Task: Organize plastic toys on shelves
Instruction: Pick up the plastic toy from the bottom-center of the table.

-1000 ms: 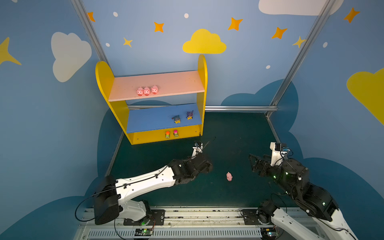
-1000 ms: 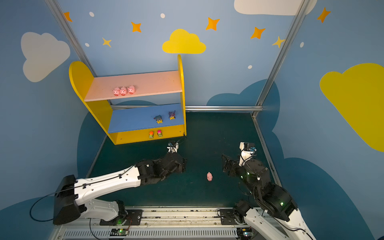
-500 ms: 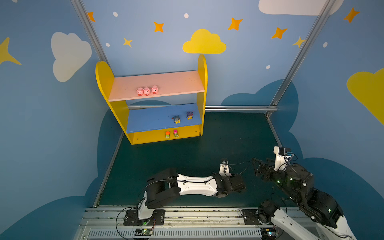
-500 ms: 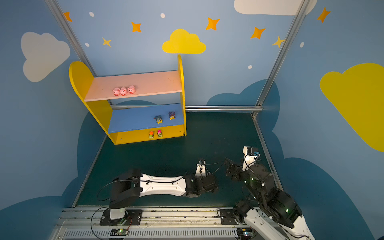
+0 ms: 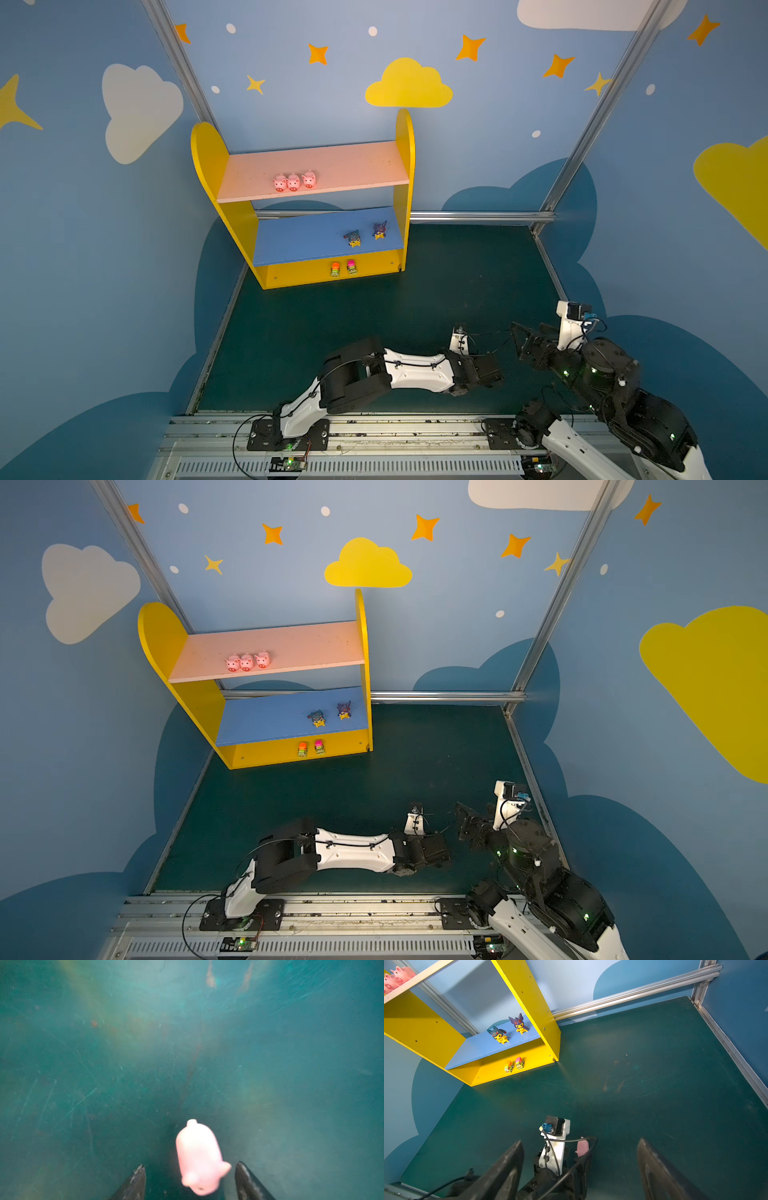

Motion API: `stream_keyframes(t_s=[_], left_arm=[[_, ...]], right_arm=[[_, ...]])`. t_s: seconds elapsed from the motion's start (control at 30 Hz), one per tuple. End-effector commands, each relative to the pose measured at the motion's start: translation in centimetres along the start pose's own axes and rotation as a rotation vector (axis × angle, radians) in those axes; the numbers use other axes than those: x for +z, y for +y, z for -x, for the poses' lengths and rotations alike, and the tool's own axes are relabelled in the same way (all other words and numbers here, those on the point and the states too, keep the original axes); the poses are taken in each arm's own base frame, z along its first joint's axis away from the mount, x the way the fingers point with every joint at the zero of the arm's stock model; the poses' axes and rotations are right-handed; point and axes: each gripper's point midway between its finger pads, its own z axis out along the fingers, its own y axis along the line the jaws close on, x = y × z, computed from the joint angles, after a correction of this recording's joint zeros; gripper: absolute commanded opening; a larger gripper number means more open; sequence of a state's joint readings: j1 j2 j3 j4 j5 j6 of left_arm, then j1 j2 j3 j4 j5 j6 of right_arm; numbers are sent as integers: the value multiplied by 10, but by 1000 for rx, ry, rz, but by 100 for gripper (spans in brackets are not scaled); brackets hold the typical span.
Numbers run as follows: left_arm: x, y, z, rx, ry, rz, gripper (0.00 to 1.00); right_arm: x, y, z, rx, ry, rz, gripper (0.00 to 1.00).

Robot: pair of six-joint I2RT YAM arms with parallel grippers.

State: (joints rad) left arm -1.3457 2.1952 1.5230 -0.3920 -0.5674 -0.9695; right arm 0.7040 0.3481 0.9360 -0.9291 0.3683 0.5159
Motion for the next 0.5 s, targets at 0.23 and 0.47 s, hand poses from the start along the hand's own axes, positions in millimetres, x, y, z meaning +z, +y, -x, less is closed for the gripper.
stream_keyframes(t_s=[0.23,0.47], left_arm=[[11,4,6,49,-34,58,57],[20,16,1,39,17,83,32]], right_arm=[[-11,-14,-5,6,2,-38,84],[-10,-13,-4,6,1,-38,84]])
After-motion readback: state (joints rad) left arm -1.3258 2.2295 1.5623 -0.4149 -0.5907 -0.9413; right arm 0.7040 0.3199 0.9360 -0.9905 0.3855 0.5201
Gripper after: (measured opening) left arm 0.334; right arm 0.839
